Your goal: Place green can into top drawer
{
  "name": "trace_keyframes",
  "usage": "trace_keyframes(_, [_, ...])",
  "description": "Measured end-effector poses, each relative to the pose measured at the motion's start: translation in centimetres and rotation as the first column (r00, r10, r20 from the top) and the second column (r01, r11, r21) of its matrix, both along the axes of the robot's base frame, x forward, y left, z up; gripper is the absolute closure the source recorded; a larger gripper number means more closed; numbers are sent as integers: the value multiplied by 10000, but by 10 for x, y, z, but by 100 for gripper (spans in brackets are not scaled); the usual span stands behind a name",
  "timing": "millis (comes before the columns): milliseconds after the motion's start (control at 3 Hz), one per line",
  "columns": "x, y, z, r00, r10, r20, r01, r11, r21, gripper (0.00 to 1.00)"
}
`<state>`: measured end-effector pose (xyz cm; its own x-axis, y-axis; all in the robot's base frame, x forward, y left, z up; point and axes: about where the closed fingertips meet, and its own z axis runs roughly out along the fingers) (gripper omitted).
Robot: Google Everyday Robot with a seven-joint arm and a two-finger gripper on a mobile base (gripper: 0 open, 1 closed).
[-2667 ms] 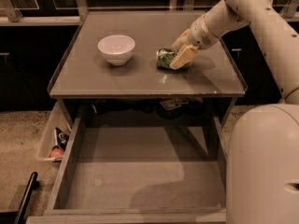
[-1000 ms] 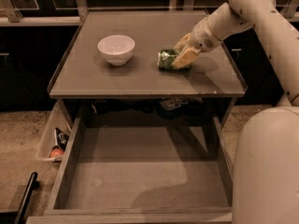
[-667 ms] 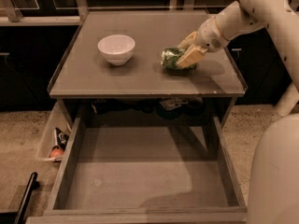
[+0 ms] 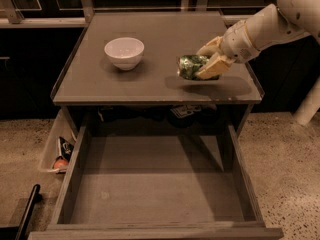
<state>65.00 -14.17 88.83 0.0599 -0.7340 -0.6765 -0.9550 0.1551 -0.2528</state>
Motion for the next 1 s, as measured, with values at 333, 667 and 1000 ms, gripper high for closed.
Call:
trace_keyframes(333, [-31, -4, -5, 9994, 61, 329, -52, 9996, -272, 100])
trace_keyframes(667, [-70, -5, -26, 9991, 194, 390, -179, 9991, -373, 100])
trace_keyframes(1000, [-108, -5, -49, 9988, 268, 412, -253, 9990, -357, 100])
